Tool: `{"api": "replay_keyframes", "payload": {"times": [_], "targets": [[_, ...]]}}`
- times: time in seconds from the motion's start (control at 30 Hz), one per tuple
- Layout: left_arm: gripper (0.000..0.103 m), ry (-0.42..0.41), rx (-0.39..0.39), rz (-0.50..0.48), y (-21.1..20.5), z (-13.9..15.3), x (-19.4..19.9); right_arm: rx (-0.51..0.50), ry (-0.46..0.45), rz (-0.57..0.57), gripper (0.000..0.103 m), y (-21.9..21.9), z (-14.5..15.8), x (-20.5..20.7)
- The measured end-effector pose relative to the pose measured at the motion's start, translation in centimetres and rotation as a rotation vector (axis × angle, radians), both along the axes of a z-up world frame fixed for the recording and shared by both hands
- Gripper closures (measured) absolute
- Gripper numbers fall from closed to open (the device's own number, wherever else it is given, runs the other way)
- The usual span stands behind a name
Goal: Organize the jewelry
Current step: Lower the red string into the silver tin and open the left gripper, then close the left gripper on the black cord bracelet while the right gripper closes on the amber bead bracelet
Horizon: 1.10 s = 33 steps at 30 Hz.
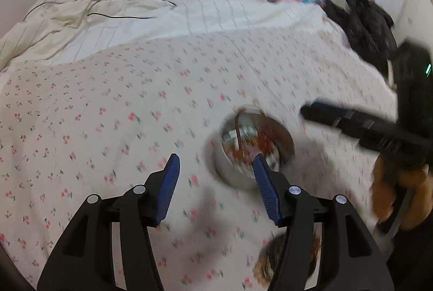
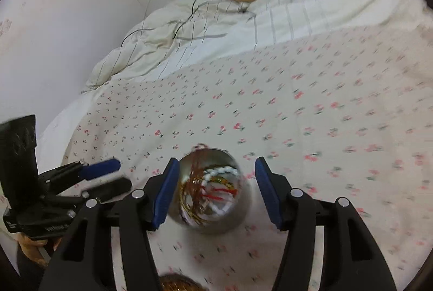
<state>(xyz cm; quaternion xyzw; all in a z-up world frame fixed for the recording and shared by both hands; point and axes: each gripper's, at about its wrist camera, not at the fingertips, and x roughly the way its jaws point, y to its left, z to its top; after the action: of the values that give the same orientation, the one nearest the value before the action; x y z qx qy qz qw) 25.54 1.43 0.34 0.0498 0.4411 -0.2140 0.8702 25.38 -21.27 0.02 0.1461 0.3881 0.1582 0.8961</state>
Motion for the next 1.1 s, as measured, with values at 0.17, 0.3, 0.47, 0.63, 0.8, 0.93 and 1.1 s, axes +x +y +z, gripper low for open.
{"api": "replay_keyframes", "payload": {"times": [0.17, 0.3, 0.47, 0.63, 0.8, 0.93, 1.1], "targets": [[0.040, 0.023, 0.057, -0.055, -0.6, -2.5, -4.1, -0.164, -0.057, 0.006, 0.037, 0.5, -0.2, -4.6], [0.040, 0.106, 0.032, -0.053, -0.1, -5.1, -5.6, -0.185, -0.022, -0.003, 0.036, 0.6, -1.6, -4.7], [0.040, 0.124, 0.001, -0.092, -0.7, -5.2, -5.9, -0.216, 0.025, 0.010, 0.036, 0.2, -3.2, -6.3], [0.040, 0.170, -0.062, -0.103, -0.3, -5.6, -5.7, -0.248, 0.071, 0.026, 0.036, -0.2, -4.2, -8.4], [0.041, 0.177, -0.097, -0.128, -0.3, -5.4, -5.9, -0.239, 0.064, 0.068, 0.036, 0.3, -4.1, -8.5], [0.041, 0.132, -0.048, -0.192, -1.6, -4.8, -7.0, -0.239, 0.066, 0.188, 0.036, 2.3, -4.6, -9.0], [0.041, 0.174, -0.048, -0.210, -1.0, -5.0, -6.7, -0.184, 0.091, 0.248, 0.048, 3.6, -5.8, -8.8]]}}
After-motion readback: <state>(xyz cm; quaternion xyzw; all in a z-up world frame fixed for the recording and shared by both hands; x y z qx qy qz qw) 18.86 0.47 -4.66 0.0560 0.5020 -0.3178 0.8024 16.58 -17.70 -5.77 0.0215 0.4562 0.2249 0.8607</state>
